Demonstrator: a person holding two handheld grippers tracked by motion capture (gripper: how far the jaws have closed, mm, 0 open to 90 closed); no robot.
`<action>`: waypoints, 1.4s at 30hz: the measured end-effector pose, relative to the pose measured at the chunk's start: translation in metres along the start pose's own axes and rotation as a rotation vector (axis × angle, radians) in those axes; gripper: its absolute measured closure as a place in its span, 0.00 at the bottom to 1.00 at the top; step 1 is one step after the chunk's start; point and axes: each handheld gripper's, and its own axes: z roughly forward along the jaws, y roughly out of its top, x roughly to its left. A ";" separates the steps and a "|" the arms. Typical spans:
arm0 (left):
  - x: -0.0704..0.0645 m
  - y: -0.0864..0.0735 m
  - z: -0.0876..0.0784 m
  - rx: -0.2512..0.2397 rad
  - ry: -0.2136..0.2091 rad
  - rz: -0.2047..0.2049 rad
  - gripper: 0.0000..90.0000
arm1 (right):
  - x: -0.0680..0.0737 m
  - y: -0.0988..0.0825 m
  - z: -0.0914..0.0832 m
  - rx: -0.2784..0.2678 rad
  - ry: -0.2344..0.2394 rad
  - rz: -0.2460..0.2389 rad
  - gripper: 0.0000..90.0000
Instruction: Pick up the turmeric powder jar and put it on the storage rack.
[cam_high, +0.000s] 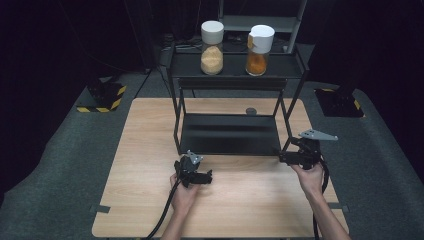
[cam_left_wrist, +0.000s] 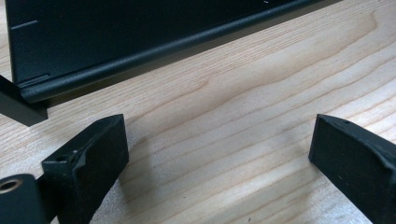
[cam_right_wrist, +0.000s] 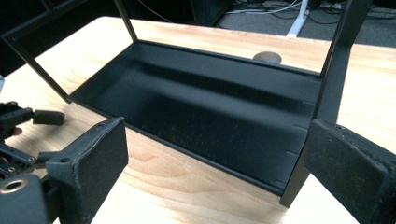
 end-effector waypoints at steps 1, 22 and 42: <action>0.000 0.000 0.000 0.000 0.000 0.000 0.05 | 0.000 -0.002 0.002 0.006 0.000 -0.001 0.07; 0.000 0.000 0.000 0.000 0.001 0.000 0.05 | 0.007 -0.025 0.022 0.037 -0.007 -0.003 0.07; 0.000 0.000 0.000 0.000 0.001 0.000 0.05 | 0.013 -0.043 0.042 0.083 -0.033 -0.015 0.07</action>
